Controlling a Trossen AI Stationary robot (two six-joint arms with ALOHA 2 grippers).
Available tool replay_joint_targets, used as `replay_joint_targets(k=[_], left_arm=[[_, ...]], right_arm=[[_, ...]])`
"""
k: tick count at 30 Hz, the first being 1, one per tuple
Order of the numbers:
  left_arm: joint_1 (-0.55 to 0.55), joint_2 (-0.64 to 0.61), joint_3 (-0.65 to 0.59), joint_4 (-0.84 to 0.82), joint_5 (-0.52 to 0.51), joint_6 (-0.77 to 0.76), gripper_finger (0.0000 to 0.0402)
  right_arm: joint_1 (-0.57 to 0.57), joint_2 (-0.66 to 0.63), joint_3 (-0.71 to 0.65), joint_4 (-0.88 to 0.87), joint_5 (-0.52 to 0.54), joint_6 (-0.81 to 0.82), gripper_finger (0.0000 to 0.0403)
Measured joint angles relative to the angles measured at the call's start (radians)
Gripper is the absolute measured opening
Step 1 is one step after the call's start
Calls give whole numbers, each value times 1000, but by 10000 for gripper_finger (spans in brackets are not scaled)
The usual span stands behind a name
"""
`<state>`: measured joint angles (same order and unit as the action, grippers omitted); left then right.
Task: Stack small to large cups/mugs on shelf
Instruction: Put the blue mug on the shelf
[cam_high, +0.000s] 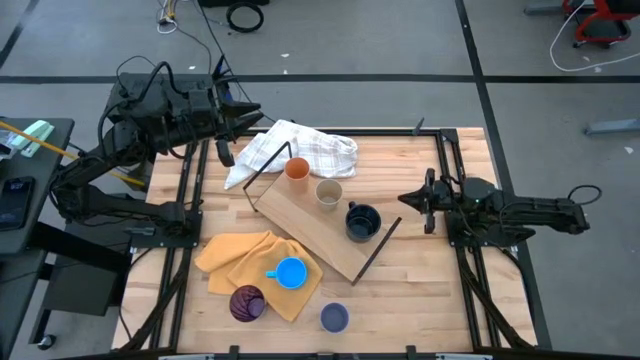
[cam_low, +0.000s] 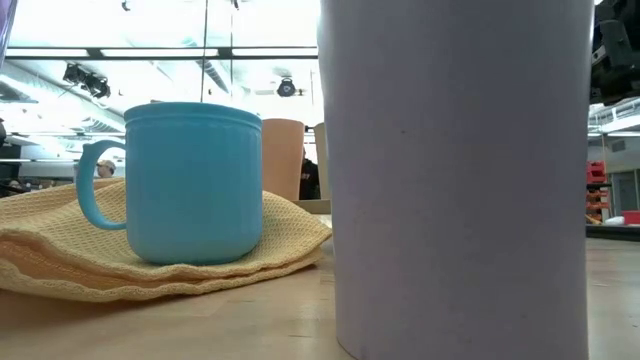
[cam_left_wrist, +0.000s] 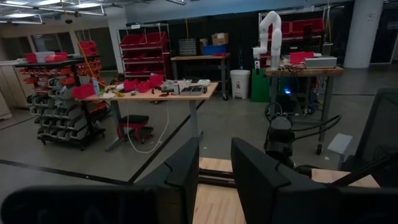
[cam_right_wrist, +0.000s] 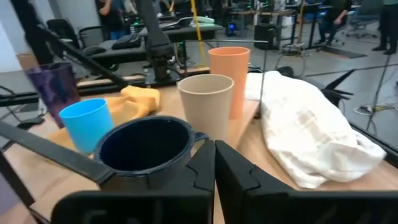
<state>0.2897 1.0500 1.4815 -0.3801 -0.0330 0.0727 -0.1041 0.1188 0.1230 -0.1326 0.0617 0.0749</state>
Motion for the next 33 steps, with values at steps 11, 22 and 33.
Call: replay_joint_targets(k=[11, 22, 33], left_arm=[[0, 0, 0, -32, 0, 0, 103], [0, 0, 0, -43, 0, 0, 102], [0, 0, 0, -44, 0, 26, 91]], right_arm=[[-20, -3, 0, 121, -10, 12, 6], [-20, -3, 0, 116, -10, 12, 29], [-20, -3, 0, 96, -10, -1, 11]])
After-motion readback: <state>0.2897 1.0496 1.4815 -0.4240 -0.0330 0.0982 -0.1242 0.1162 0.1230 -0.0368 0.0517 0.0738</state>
